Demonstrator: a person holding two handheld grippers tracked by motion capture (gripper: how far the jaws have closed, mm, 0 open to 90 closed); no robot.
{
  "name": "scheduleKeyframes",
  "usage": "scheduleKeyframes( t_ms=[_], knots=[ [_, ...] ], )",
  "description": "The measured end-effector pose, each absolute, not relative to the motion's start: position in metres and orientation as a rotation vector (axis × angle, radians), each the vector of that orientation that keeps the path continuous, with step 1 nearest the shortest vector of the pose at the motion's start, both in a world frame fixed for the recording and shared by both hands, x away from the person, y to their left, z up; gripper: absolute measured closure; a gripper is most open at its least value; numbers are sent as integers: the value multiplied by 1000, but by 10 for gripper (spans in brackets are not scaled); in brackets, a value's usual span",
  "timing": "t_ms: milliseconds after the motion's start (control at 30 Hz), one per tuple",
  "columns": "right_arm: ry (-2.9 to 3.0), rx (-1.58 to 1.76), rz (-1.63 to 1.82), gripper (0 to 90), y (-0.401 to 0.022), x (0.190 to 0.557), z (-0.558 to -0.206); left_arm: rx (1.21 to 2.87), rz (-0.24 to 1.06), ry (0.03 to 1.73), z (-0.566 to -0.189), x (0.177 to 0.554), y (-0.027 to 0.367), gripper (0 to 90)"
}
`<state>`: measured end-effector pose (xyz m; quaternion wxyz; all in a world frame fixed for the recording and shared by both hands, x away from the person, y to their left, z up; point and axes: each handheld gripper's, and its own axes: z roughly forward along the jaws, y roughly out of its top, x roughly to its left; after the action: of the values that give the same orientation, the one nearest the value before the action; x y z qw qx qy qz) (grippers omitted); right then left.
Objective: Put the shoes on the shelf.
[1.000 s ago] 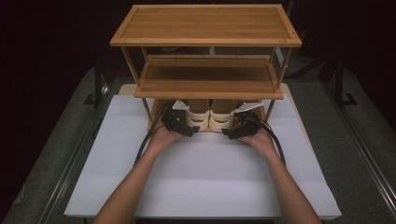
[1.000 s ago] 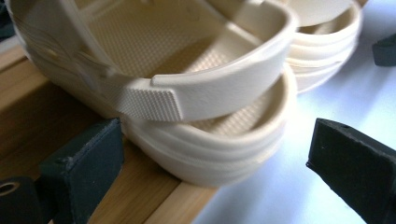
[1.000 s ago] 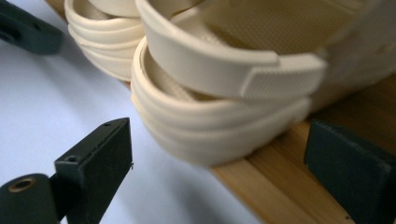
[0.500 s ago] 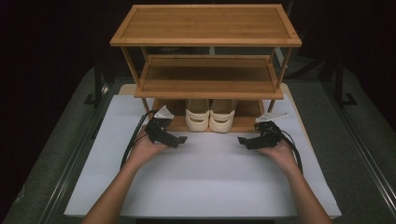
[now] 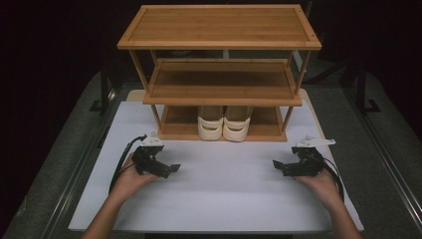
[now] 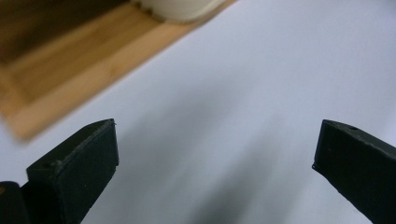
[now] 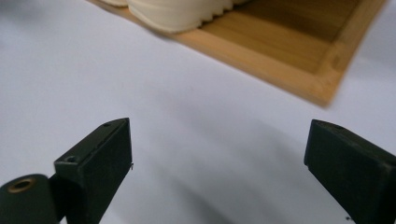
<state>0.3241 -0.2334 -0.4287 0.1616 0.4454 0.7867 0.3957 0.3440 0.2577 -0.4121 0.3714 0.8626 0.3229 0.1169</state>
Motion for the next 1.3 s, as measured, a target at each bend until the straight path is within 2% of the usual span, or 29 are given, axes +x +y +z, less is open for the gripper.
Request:
scheduleKeyframes(
  t_ms=[500, 800, 1300],
  knots=[
    [2207, 1372, 1042, 74, -278, 267, -446, 2212, 390, 955, -436, 289, 335, 0],
    [2203, 1397, 996, 74, -287, 251, -456, 2222, 409, 963, -450, 277, 346, 0],
    [2209, 1364, 924, 74, -281, 248, -458, 2223, 409, 965, -451, 277, 346, 0]
  ],
)
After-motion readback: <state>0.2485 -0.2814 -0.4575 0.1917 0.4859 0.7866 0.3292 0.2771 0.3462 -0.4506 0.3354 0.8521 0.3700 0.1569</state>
